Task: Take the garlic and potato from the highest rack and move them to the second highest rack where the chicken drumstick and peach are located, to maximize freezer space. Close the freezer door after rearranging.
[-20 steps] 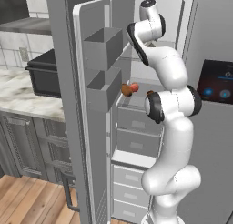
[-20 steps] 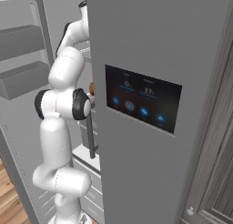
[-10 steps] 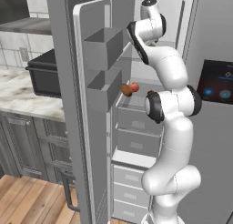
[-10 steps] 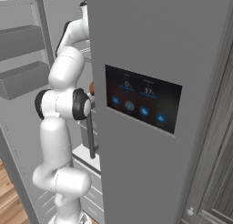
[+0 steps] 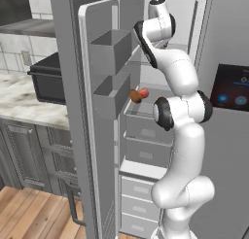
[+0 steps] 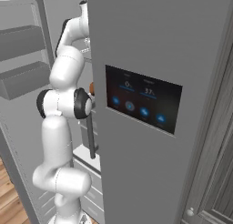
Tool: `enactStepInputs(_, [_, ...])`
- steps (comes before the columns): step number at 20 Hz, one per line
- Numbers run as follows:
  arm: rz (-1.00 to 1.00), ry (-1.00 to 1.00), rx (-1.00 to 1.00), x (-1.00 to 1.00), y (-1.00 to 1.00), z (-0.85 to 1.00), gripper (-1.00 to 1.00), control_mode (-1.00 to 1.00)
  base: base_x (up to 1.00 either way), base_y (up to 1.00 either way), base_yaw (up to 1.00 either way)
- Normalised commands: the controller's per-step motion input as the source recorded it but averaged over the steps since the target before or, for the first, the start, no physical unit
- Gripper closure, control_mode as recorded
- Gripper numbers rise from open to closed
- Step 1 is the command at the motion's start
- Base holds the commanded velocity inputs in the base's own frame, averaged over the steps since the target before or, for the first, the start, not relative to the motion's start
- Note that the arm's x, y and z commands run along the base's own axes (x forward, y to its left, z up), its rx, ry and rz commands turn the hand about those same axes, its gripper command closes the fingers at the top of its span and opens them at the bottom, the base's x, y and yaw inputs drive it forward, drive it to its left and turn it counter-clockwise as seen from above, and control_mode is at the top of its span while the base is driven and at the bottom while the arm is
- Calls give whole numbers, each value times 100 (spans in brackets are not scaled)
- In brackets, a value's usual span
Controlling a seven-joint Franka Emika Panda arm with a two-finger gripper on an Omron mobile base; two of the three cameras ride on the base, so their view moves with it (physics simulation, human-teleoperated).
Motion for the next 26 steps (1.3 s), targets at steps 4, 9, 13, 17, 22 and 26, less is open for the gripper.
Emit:
enactStepInputs(4, [1,6,0,0,-9,-42,100,-100,0,0,0])
enactStepInputs(9, [1,0,0,0,-3,-44,100,-100,0,0,0])
enactStepInputs(13, [4,-12,0,-7,-1,-31,100,-100,0,0,0])
enactStepInputs(17, [12,-33,-7,-14,14,-29,100,-100,0,0,0])
enactStepInputs(22, [23,-55,-31,0,29,-56,100,-100,0,0,0])
enactStepInputs(26, [25,-60,-31,-8,21,-36,100,-100,0,0,0])
